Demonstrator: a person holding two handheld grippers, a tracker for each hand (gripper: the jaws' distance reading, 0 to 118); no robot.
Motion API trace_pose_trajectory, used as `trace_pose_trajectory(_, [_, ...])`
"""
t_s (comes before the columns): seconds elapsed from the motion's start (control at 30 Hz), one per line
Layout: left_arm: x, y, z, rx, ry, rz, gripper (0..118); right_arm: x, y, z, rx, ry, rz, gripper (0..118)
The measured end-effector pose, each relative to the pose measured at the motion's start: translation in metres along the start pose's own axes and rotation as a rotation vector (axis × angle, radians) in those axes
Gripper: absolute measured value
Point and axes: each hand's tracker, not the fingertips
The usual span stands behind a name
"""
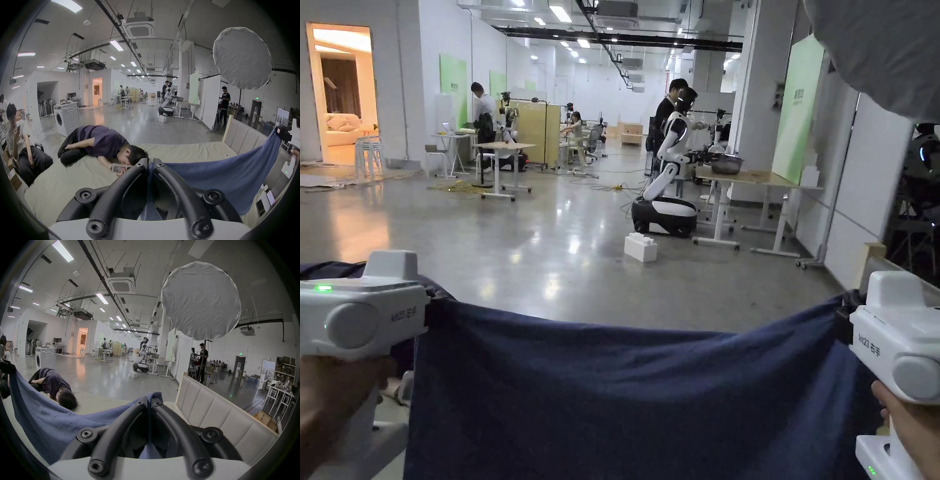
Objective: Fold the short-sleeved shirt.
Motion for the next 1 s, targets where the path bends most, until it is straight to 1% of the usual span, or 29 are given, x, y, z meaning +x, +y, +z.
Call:
trace_pose_trajectory(0.03, [-0.003,-0.027,0.002,0.005,0.000,-0.007,6,0.000,0.007,-0.003,0.015,-0.004,0.009,4])
trace_pose_trajectory(0.07, [-0.016,-0.012,-0.018,0.022,0.003,-0.002,6,0.000,0.013,-0.006,0.025,-0.008,0.019,4])
trace_pose_trajectory(0.17, [-0.020,-0.014,-0.026,0.038,0.021,-0.015,5,0.000,0.032,-0.021,0.037,-0.006,0.015,4])
trace_pose_trajectory(0.2, [0.024,0.028,0.010,0.038,0.021,-0.011,5,-0.001,0.037,-0.027,0.042,-0.009,0.016,4])
trace_pose_trajectory(0.23, [0.044,0.046,0.027,0.038,0.018,-0.010,5,-0.002,0.043,-0.033,0.045,-0.010,0.017,4])
trace_pose_trajectory(0.3, [0.057,0.057,0.036,0.040,0.034,-0.017,5,-0.008,0.060,-0.035,0.061,-0.018,0.031,4])
trace_pose_trajectory(0.33, [0.014,0.064,-0.012,0.045,0.045,-0.031,5,-0.009,0.066,-0.041,0.062,-0.021,0.037,4])
trace_pose_trajectory(0.4, [0.015,0.077,-0.013,0.048,0.050,-0.034,5,-0.010,0.078,-0.052,0.071,-0.031,0.041,4])
trace_pose_trajectory(0.47, [-0.011,0.092,-0.044,0.013,0.052,-0.003,5,-0.010,0.087,-0.064,0.082,-0.036,0.039,4])
trace_pose_trajectory(0.6, [-0.025,0.118,-0.073,0.033,0.091,-0.031,5,-0.015,0.107,-0.084,0.099,-0.041,0.066,4])
trace_pose_trajectory(0.7, [-0.040,0.139,-0.098,0.040,0.090,-0.011,5,-0.021,0.122,-0.095,0.116,-0.049,0.072,4])
trace_pose_trajectory(0.73, [-0.030,0.141,-0.096,0.063,0.097,-0.018,5,-0.022,0.126,-0.099,0.127,-0.055,0.070,4])
trace_pose_trajectory(0.83, [-0.032,0.157,-0.115,0.073,0.107,-0.037,5,-0.024,0.139,-0.111,0.139,-0.066,0.059,4])
trace_pose_trajectory(0.87, [-0.020,0.157,-0.106,0.096,0.116,-0.049,5,-0.025,0.142,-0.113,0.144,-0.069,0.058,4])
trace_pose_trajectory(0.97, [-0.023,0.166,-0.117,0.128,0.131,-0.034,5,-0.019,0.148,-0.138,0.170,-0.072,0.059,4])
trace_pose_trajectory(1.0, [-0.012,0.165,-0.106,0.137,0.136,-0.047,5,-0.019,0.150,-0.140,0.171,-0.076,0.067,4])
